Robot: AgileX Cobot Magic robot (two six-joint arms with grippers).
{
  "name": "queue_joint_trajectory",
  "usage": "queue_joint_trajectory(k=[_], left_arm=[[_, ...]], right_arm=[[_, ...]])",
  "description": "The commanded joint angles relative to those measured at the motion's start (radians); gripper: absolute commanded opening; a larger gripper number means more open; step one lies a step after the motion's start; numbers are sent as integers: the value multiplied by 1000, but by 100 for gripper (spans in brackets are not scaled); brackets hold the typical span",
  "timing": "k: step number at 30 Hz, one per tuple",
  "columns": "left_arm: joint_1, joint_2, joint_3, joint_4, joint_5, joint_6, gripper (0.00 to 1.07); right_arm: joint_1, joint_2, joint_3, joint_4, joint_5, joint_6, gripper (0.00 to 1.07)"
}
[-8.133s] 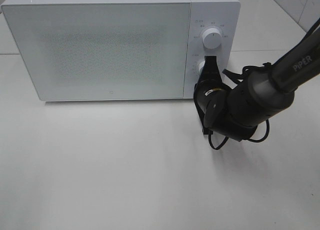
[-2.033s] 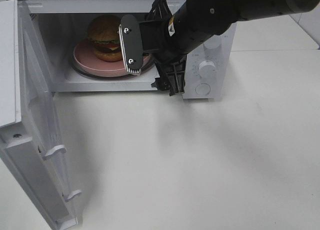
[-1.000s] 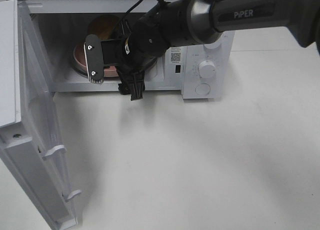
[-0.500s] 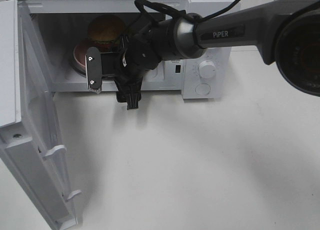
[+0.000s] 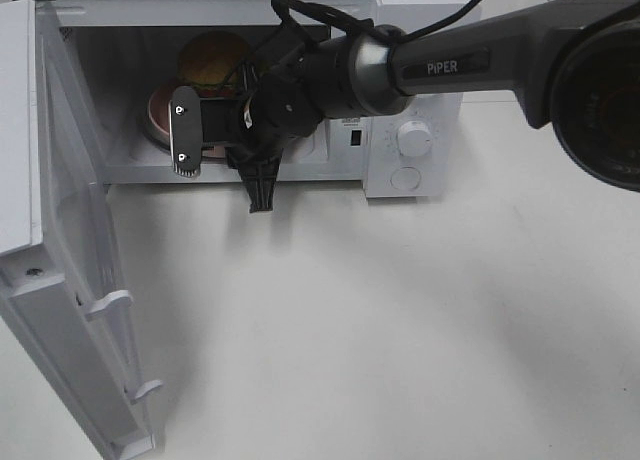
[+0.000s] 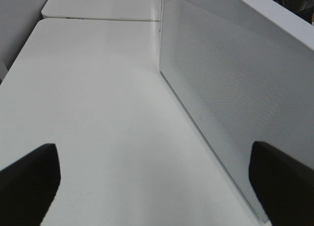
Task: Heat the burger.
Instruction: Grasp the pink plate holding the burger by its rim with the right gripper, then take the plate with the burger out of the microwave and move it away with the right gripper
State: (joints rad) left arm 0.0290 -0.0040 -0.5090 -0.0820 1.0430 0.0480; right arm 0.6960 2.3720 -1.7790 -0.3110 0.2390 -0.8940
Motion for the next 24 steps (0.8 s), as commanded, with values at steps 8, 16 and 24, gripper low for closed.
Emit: queue_joint_trajectory(k=[8, 16, 24], left_arm=[[1, -19, 4, 1, -5, -1, 100], [1, -19, 4, 1, -5, -1, 100], [1, -19, 4, 1, -5, -1, 100]], right_arm=[[3, -47, -1, 9, 75, 4, 0], [3, -86, 18, 1, 98, -1, 0], [3, -169, 143, -2, 38, -89, 0]])
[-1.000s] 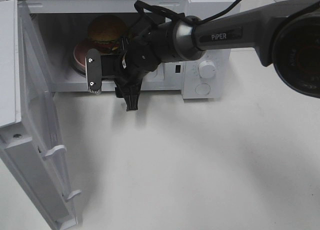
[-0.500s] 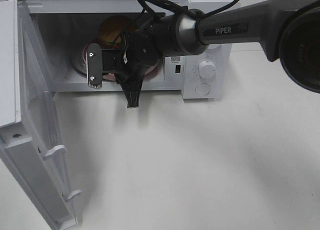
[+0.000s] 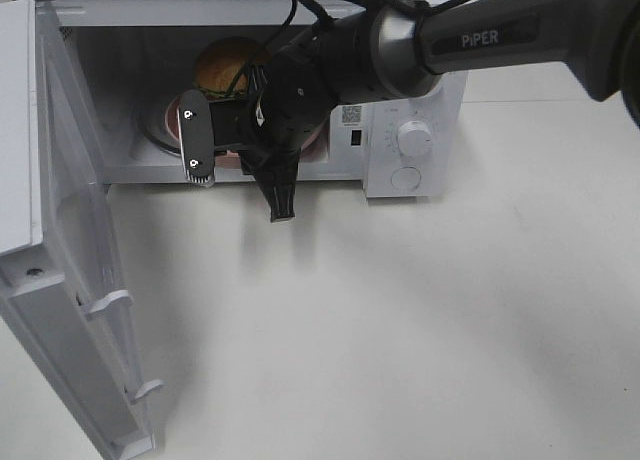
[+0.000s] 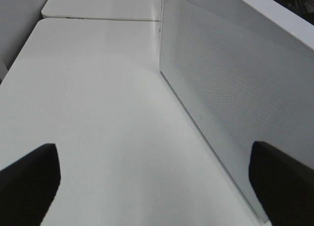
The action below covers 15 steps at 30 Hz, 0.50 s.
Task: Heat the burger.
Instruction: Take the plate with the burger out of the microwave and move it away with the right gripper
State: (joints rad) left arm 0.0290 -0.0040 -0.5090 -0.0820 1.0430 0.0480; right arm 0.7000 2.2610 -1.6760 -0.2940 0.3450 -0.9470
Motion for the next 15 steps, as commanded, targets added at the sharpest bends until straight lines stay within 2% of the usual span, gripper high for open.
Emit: queue_joint_trajectory(k=[1, 15], left_arm=[[1, -19, 4, 1, -5, -1, 100], [1, -19, 4, 1, -5, -1, 100]], right_arm=[[-1, -78, 67, -22, -87, -40, 0], [15, -173, 205, -45, -143, -40, 0]])
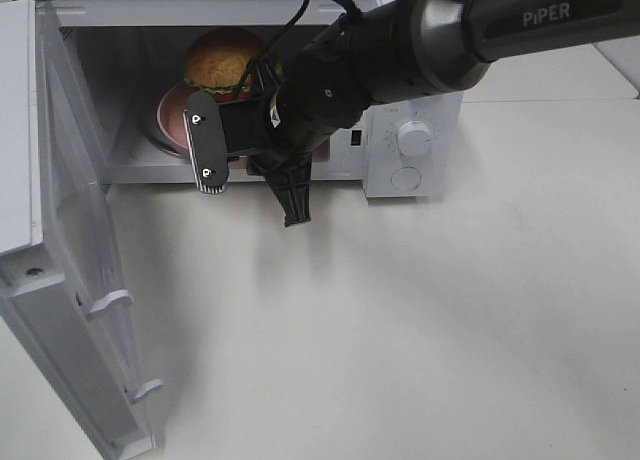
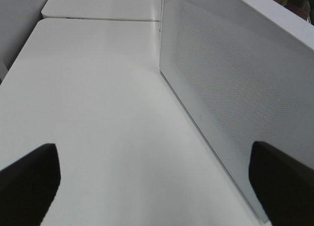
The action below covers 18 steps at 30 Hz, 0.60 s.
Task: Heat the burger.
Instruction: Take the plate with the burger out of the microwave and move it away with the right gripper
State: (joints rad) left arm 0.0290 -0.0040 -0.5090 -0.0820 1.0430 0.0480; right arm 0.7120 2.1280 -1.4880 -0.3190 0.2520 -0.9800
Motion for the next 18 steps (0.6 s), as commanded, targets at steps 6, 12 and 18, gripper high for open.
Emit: queue_joint_trajectory(k=[6, 12, 18], left_arm=[[1, -19, 4, 1, -5, -1, 100], [1, -19, 4, 1, -5, -1, 100], [1, -19, 4, 1, -5, -1, 100]], right_arm=[[11, -107, 127, -20, -94, -6, 0], [19, -163, 220, -17, -105, -3, 0], [32, -225, 305, -10, -149, -3, 0]])
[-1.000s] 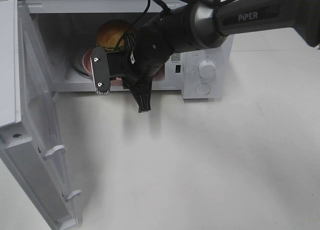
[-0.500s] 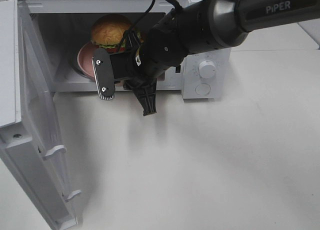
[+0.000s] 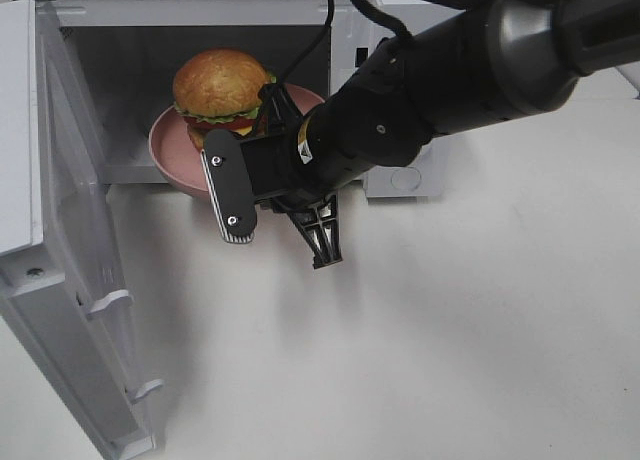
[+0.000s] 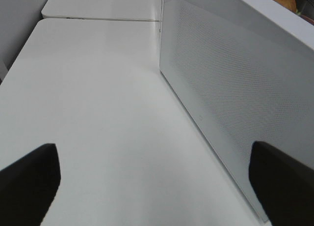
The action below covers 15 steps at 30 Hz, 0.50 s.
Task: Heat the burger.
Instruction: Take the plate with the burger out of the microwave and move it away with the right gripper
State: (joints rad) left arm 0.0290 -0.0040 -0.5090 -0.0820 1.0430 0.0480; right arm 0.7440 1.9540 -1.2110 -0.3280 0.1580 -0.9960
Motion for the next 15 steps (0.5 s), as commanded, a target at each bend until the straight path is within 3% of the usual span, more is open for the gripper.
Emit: queue_joint_trajectory(k=[1, 15], left_arm=[[1, -19, 4, 1, -5, -1, 100], [1, -19, 4, 1, -5, -1, 100]], right_arm=[[2, -61, 41, -1, -55, 13, 0], [49, -240, 252, 1, -133, 23, 0]])
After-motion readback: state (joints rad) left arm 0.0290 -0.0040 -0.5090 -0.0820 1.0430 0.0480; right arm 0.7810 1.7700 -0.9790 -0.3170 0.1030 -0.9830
